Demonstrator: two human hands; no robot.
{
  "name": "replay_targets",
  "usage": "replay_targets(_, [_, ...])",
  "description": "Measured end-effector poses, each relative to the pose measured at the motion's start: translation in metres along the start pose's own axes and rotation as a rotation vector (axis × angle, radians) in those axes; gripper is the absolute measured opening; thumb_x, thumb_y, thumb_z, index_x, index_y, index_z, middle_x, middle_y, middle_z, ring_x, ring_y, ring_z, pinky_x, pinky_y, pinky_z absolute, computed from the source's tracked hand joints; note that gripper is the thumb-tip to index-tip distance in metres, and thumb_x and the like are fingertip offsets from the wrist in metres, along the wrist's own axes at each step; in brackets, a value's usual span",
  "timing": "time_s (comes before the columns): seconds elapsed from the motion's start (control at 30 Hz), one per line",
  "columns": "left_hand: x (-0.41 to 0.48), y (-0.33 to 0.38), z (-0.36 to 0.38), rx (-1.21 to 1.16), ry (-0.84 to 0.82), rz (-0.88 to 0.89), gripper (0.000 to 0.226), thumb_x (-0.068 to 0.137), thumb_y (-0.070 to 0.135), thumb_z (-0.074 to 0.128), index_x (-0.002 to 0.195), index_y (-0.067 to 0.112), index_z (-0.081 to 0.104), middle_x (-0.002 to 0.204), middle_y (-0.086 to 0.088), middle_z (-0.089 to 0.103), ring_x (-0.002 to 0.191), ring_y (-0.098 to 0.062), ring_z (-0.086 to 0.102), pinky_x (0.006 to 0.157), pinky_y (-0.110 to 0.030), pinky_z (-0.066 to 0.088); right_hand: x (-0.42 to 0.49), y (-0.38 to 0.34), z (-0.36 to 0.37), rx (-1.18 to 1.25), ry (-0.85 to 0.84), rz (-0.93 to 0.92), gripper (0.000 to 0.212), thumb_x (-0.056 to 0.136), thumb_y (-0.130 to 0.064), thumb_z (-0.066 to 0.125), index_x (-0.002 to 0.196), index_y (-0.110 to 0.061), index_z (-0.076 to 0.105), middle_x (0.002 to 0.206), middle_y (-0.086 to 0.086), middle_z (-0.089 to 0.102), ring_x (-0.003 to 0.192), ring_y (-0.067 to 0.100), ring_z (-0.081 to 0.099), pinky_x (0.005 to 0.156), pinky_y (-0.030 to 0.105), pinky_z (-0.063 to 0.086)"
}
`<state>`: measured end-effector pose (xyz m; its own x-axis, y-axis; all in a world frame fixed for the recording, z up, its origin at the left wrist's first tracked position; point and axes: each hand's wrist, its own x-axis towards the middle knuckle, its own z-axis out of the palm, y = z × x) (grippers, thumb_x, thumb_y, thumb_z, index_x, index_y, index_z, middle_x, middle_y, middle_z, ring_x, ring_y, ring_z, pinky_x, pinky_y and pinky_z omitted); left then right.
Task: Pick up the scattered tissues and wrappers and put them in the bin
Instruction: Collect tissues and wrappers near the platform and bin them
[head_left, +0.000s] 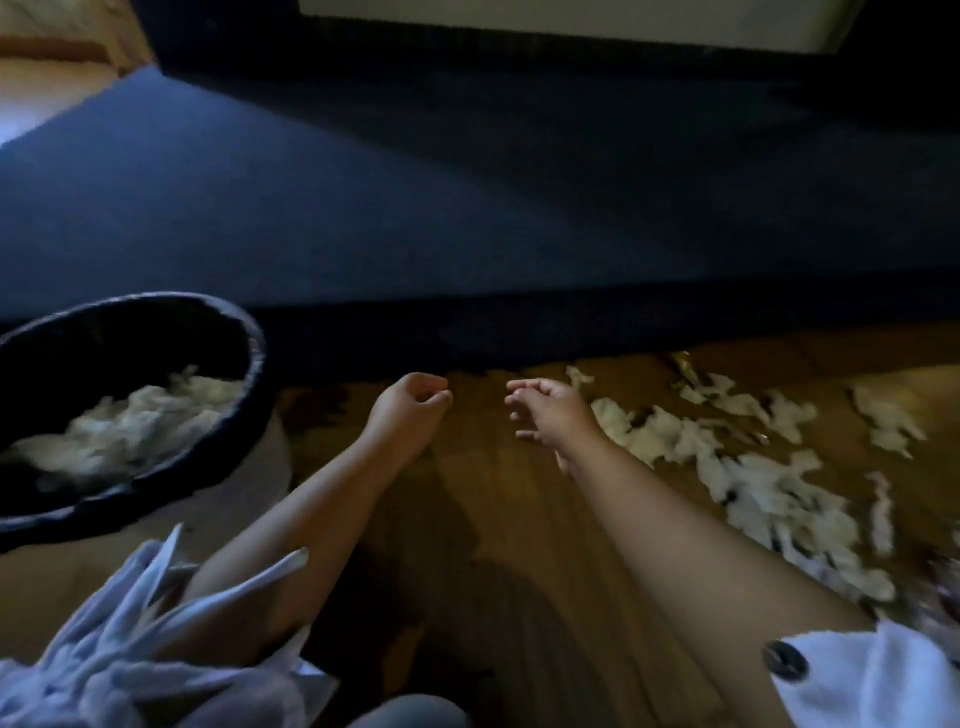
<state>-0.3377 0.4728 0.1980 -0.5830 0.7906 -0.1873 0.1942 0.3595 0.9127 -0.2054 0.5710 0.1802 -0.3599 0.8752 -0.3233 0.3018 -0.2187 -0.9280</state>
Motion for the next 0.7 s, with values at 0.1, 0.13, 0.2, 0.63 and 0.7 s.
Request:
replay_targets(0.1, [-0.022, 0.020, 0.048, 0.034, -0.071, -0.013, 0.029, 0.092, 0.026, 0.053, 0.121, 0.020, 0.055, 0.098, 0.002, 0.058, 0.074, -0.010, 0.055, 0.061, -0.023, 0.046, 0.005, 0.021, -0.068, 0.025, 0.072, 0.119, 0.014, 0.094, -0.018, 0.048, 0.095, -0.015, 0.061, 0.097, 0.007, 0.062, 0.079, 0.018, 0.055, 0.061, 0.026, 0.044])
replay_targets(0.13, [-0.029, 0.029, 0.061, 0.069, -0.092, -0.004, 0.030, 0.092, 0.026, 0.053, 0.122, 0.019, 0.054, 0.099, 0.002, 0.058, 0.074, -0.010, 0.054, 0.058, -0.021, 0.044, 0.006, 0.024, -0.088, 0.030, 0.082, 0.154, 0.017, 0.094, -0.019, 0.047, 0.101, -0.012, 0.061, 0.095, 0.008, 0.061, 0.075, 0.018, 0.054, 0.059, 0.026, 0.042])
replay_targets(0.2, [-0.040, 0.049, 0.082, 0.147, -0.119, 0.024, 0.031, 0.092, 0.026, 0.054, 0.122, 0.019, 0.053, 0.103, 0.001, 0.058, 0.079, -0.011, 0.056, 0.062, -0.022, 0.048, 0.007, 0.024, -0.122, 0.022, 0.081, 0.199, 0.024, 0.094, -0.017, 0.046, 0.113, -0.007, 0.058, 0.095, 0.009, 0.059, 0.071, 0.017, 0.053, 0.058, 0.025, 0.041])
replay_targets(0.63, [-0.045, 0.174, 0.173, 0.394, -0.170, -0.062, 0.032, 0.092, 0.029, 0.053, 0.113, 0.006, 0.061, 0.103, -0.009, 0.059, 0.097, -0.023, 0.057, 0.094, -0.038, 0.048, 0.006, -0.036, -0.246, -0.037, -0.077, 0.097, 0.022, 0.095, -0.019, 0.047, 0.112, -0.008, 0.057, 0.101, 0.007, 0.058, 0.073, 0.014, 0.052, 0.070, 0.031, 0.045])
replay_targets(0.7, [-0.033, 0.180, 0.186, 0.441, -0.203, -0.084, 0.032, 0.092, 0.030, 0.054, 0.114, 0.006, 0.060, 0.108, -0.010, 0.060, 0.101, -0.025, 0.058, 0.097, -0.039, 0.048, 0.018, -0.034, -0.251, -0.036, -0.072, 0.092, 0.024, 0.095, -0.019, 0.047, 0.114, -0.008, 0.057, 0.101, 0.006, 0.058, 0.077, 0.015, 0.054, 0.074, 0.032, 0.046])
